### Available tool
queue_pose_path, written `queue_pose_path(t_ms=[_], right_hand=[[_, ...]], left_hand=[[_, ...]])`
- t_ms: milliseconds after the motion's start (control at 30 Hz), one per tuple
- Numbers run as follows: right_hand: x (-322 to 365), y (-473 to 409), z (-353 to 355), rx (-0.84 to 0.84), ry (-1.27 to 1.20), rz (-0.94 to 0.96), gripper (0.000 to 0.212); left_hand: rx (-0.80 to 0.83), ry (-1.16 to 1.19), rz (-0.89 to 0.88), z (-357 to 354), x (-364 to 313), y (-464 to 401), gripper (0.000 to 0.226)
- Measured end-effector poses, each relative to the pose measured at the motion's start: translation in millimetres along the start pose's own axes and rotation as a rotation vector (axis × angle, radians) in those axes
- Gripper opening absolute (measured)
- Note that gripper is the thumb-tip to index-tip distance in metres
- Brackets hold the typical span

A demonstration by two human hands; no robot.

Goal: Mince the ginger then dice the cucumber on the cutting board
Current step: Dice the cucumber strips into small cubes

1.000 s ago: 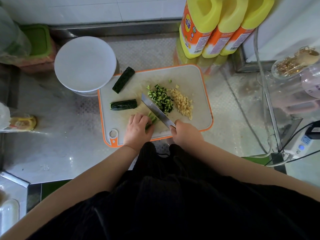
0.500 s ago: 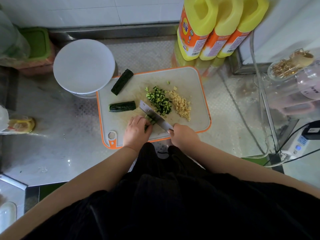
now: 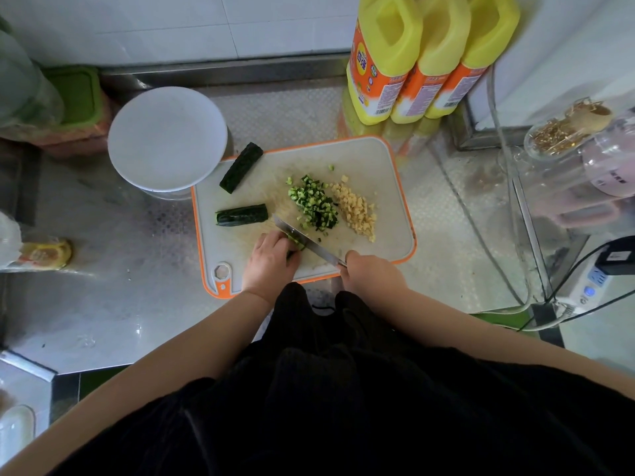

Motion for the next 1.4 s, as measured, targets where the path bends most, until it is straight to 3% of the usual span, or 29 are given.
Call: queue_pose_path(t_ms=[267,467,600,767,1033,1200,1400], right_hand=[[5,-11,-8,0.076,-0.012,-0.039,0.017],[-7,-16,-5,0.059,-0.123,-0.036,0.036],[-10,-16,-3,0.036,-0.187,-0.076,0.037],[-2,-5,-3,-0.017,-0.073,-0.005,0.034],[7,-9,-6,0.074,0.033,-0.036,0.024],[9,-16,-11,0.077,-0.016,-0.051,0.023],[-1,-18,-4,0.064,-0.125,-0.036,0.036]], left_hand=[[0.01,-0.001,0.022,-3,4,0,0.011],[-0.037,-0.012,-0.049,-1,5,1,0.029],[-0.039,-0.022,-0.063,-1,7,3,0.028],[-0.03,-0.027,-0.066,5,5,5,0.018],[-0.022,0.017,-0.072,3,10,2,0.031],[-0.074,0.003,-0.114,1,11,3,0.028],[-0.117,-0.041,-0.16,0,12,4,0.028]])
Point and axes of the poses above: each hand's wrist, its own y-axis away from the middle knuckle, its own z-axis out of the back of the hand, x = y × z, the point moved 3 cm from there along -y, towards the middle knuckle, and after that the axes turned 3 degrees about y, right-handed, at the moved point
